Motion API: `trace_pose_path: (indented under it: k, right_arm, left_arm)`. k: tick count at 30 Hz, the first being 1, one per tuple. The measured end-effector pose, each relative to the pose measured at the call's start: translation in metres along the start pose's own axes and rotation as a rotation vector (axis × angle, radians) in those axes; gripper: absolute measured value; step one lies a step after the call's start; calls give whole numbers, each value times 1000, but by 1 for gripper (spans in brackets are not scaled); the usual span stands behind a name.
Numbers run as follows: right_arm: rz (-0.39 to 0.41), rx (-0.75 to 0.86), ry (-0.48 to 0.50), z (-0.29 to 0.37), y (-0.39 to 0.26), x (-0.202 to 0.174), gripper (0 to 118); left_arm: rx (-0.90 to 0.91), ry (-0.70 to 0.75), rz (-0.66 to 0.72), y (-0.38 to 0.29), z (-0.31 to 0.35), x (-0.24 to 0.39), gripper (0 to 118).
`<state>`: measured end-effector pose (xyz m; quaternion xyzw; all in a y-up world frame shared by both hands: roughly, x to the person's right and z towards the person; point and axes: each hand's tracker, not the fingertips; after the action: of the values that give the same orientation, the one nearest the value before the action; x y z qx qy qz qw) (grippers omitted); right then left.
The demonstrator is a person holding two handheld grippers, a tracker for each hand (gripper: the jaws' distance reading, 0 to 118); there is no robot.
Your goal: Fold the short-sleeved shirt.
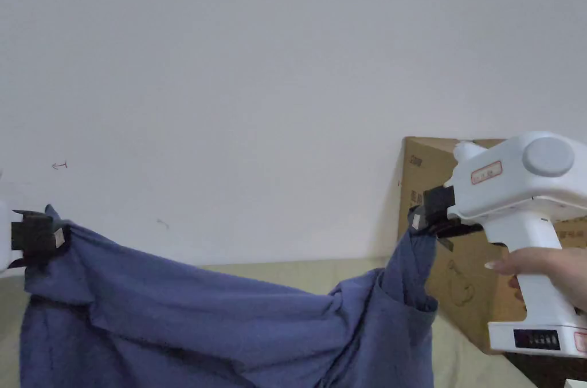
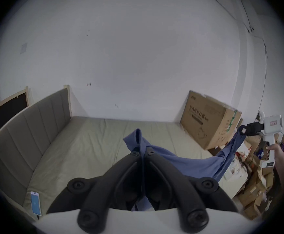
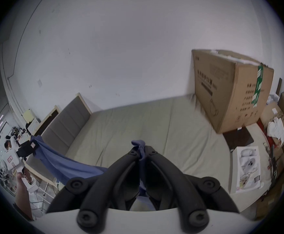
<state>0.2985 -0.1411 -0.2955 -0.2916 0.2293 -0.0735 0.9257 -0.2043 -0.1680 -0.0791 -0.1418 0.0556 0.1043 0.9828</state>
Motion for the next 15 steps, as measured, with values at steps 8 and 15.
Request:
trace_pose_path:
  k: [8,15]
  right_arm:
    - [33,134,-119,-3,76,-11,4]
    - [-4,169,-152,-73,113,-11,4]
  left_arm:
    - [22,107,-58,64,-34,-7,0]
    - [70,157,33,85,-110,-22,0]
